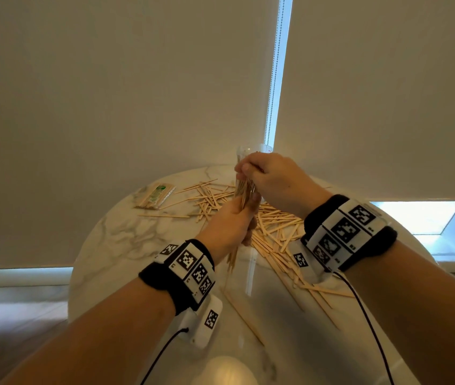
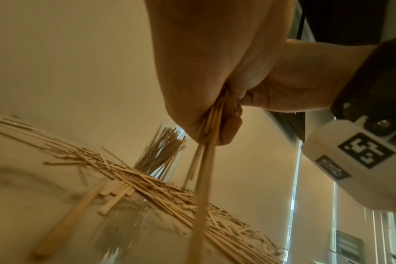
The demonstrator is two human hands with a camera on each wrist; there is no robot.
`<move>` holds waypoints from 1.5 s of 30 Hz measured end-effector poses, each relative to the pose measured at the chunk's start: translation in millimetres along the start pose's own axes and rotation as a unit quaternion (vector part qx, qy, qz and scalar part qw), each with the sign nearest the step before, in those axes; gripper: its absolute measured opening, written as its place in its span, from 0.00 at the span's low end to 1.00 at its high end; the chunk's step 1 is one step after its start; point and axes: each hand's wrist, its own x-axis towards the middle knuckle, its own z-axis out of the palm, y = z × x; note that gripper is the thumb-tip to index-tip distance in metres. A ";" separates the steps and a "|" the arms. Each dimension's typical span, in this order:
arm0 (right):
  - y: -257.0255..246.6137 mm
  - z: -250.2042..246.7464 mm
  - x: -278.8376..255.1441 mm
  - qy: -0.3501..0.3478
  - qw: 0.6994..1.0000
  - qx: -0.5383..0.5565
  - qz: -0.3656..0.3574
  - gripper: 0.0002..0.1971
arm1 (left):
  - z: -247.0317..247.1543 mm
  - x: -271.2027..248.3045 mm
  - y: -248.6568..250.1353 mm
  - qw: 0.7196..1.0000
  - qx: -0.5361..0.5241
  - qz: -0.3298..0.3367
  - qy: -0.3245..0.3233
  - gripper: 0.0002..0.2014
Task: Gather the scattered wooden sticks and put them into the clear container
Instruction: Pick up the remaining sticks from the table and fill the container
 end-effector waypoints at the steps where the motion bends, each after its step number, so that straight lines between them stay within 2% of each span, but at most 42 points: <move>1: -2.1 -1.3 -1.3 -0.017 1.000 -0.004 0.002 0.15 | -0.1 -0.9 -0.7 1.000 -0.007 0.000 -0.002 0.17; 3: -4.0 -1.0 -6.5 -0.032 0.999 -0.006 0.007 0.19 | -2.5 -2.7 0.0 1.000 -0.024 0.002 0.006 0.17; 4: -3.4 0.3 -10.7 -0.017 1.000 0.001 0.016 0.22 | -5.8 -2.8 1.9 0.999 -0.025 0.006 0.026 0.17; 7: 0.1 11.2 -31.8 0.039 0.996 -0.013 0.076 0.22 | -27.2 2.2 11.9 0.991 -0.011 0.029 0.132 0.15; 8: 2.6 18.2 -39.6 0.012 0.994 -0.055 0.093 0.20 | -37.2 5.3 13.8 0.986 0.005 0.026 0.167 0.15; 10: 5.5 35.9 -54.5 -0.122 0.976 -0.144 0.109 0.18 | -55.2 10.7 14.1 0.976 0.060 -0.018 0.209 0.16; 11: 5.9 45.7 -60.9 -0.201 0.958 -0.177 0.107 0.19 | -63.0 12.8 12.3 0.972 0.096 -0.055 0.208 0.15; 13: 4.2 61.0 -71.0 -0.329 0.912 -0.225 0.098 0.23 | -72.0 13.6 7.7 0.956 0.195 -0.143 0.166 0.14; 15: 0.3 68.9 -76.0 -0.392 0.883 -0.238 0.099 0.22 | -72.2 9.5 4.8 0.919 0.320 -0.207 0.104 0.14; 18: -1.7 69.8 -75.8 -0.416 0.869 -0.252 0.090 0.14 | -60.5 6.6 -0.3 0.862 0.448 -0.237 0.033 0.15; 20: 3.0 67.2 -74.4 -0.408 0.865 -0.282 0.078 0.10 | -53.3 11.4 -9.9 0.831 0.505 -0.233 0.019 0.26; 22: 12.8 61.3 -69.5 -0.370 0.876 -0.298 0.087 0.13 | -44.9 18.5 -19.1 0.803 0.555 -0.218 0.015 0.35; 24: 26.3 53.2 -57.4 -0.291 0.902 -0.299 0.108 0.13 | -37.6 25.0 -24.7 0.788 0.578 -0.212 0.024 0.37; 26: 38.7 47.5 -41.5 -0.225 0.914 -0.313 0.128 0.12 | -30.6 28.9 -27.1 0.786 0.578 -0.217 0.032 0.34; 27: 43.8 47.3 -34.6 -0.214 0.912 -0.322 0.140 0.12 | -28.0 29.3 -26.9 0.784 0.582 -0.216 0.029 0.30; 30: 52.6 55.6 -25.0 -0.243 0.891 -0.344 0.171 0.15 | -20.7 31.9 -25.2 0.784 0.587 -0.200 0.023 0.20; 32: 53.7 64.6 -23.2 -0.259 0.882 -0.364 0.149 0.16 | -17.7 32.3 -24.3 0.788 0.587 -0.187 0.021 0.16; 35: 51.6 70.8 -21.0 -0.248 0.894 -0.356 0.115 0.14 | -16.6 30.2 -25.3 0.787 0.593 -0.168 0.012 0.17; 38: 53.3 72.5 -23.0 -0.232 0.899 -0.353 0.116 0.13 | -20.9 25.8 -26.1 0.791 0.580 -0.198 0.000 0.16; 40: 56.8 72.0 -26.3 -0.216 0.905 -0.341 0.131 0.12 | -26.1 25.0 -27.9 0.807 0.553 -0.207 -0.004 0.15; 42: 60.1 70.1 -28.2 -0.208 0.910 -0.330 0.143 0.11 | -31.4 23.5 -27.8 0.835 0.509 -0.210 0.017 0.13; 45: 63.5 67.4 -27.8 -0.216 0.910 -0.313 0.165 0.11 | -40.1 21.1 -28.1 0.907 0.346 -0.231 0.067 0.10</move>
